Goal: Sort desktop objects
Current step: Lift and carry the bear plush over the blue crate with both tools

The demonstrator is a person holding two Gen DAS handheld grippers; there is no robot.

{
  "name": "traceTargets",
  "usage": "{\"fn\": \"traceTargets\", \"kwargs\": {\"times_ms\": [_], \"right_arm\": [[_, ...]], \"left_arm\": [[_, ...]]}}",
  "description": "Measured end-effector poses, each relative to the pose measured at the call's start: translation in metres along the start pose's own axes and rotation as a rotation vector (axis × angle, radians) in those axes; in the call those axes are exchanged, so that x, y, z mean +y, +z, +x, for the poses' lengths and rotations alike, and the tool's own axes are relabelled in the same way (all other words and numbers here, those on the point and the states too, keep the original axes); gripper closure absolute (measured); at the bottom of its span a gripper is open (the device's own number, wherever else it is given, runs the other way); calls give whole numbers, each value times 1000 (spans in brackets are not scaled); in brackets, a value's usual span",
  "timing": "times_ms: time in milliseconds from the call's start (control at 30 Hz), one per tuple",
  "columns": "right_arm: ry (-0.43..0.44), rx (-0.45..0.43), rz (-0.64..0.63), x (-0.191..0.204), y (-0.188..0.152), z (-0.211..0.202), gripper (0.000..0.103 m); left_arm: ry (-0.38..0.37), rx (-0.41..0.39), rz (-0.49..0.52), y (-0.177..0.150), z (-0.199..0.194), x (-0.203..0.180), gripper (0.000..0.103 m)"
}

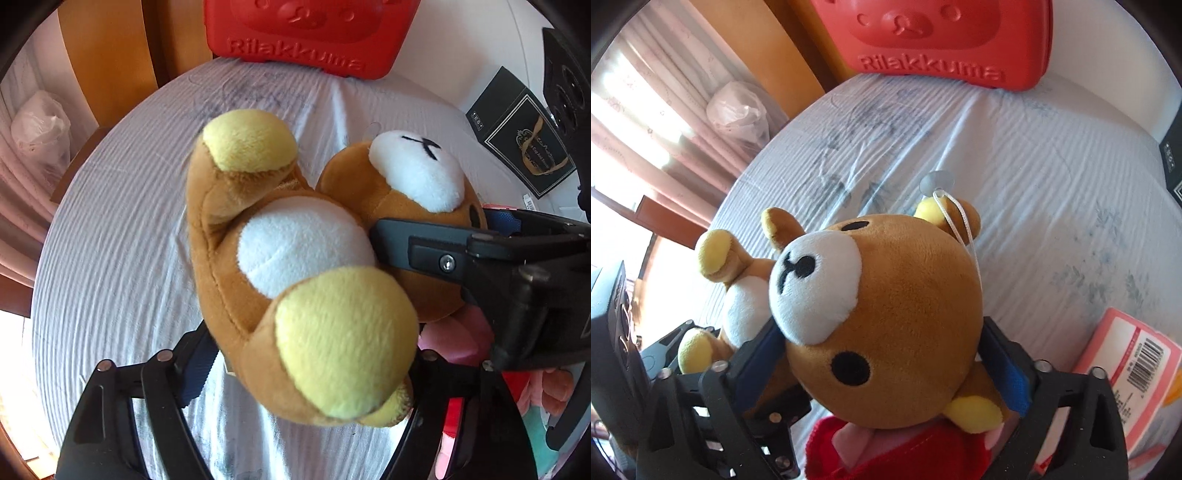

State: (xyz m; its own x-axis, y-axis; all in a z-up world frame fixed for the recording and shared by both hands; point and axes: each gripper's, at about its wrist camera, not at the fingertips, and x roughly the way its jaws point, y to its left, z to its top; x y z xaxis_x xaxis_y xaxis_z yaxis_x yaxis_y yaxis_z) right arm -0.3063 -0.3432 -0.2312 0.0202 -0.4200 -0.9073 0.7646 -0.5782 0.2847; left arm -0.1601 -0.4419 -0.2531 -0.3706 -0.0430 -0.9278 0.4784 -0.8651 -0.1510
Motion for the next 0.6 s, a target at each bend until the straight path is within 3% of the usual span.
{"fn": "traceTargets", "kwargs": {"times_ms": [267,600], "right_arm": [[-6,-125,1,12,-1,-43,10],[-87,-334,12,33,-26,-161,10]], "left_arm": [[12,-125,78,14,-43,-6,25],[-29,-319,226,13,-140,-55,25]]}}
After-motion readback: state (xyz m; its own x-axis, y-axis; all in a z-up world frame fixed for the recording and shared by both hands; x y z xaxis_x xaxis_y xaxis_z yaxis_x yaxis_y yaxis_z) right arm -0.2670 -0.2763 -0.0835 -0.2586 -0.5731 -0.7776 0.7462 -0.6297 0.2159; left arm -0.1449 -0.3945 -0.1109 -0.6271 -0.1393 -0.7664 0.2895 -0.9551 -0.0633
